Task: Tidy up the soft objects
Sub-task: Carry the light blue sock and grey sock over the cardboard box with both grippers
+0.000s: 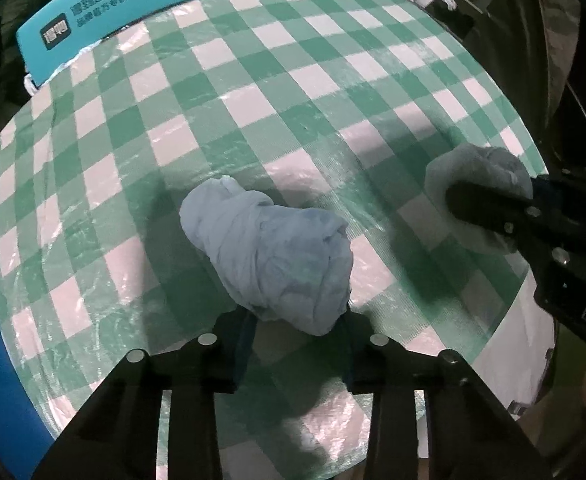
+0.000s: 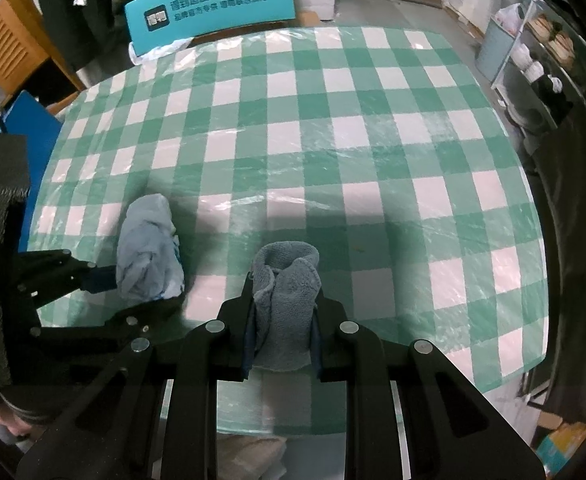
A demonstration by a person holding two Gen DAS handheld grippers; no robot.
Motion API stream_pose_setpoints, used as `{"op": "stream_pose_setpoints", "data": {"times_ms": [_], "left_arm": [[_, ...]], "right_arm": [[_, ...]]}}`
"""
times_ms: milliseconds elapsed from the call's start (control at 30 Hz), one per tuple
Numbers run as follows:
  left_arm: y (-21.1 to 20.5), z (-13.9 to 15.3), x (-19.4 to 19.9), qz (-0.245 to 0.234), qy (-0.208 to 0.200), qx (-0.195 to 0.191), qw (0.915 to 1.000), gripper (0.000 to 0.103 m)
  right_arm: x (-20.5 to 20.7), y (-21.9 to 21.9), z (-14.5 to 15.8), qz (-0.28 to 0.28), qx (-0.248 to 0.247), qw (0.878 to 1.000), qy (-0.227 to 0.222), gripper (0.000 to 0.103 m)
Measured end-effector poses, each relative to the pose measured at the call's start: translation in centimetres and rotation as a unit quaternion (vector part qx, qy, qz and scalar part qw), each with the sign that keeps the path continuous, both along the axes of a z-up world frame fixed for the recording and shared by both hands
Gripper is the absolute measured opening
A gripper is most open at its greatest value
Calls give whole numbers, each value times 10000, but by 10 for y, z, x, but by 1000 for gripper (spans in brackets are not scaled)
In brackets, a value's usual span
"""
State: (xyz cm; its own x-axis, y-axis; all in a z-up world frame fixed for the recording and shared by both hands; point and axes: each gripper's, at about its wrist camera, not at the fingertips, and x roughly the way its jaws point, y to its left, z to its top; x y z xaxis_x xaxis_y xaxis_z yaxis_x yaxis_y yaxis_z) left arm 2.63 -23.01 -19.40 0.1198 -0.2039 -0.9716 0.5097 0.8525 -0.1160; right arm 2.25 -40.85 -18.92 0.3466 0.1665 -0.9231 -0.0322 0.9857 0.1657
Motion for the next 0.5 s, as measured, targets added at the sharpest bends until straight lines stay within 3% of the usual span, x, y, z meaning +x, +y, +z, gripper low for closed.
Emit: {"op": "stream_pose_setpoints", "data": {"times_ms": [500], "left_arm": [[27, 51, 5, 433, -812, -3, 9958, 33]], "right_arm": [[4, 20, 31, 152, 83, 9992, -373, 19]]}}
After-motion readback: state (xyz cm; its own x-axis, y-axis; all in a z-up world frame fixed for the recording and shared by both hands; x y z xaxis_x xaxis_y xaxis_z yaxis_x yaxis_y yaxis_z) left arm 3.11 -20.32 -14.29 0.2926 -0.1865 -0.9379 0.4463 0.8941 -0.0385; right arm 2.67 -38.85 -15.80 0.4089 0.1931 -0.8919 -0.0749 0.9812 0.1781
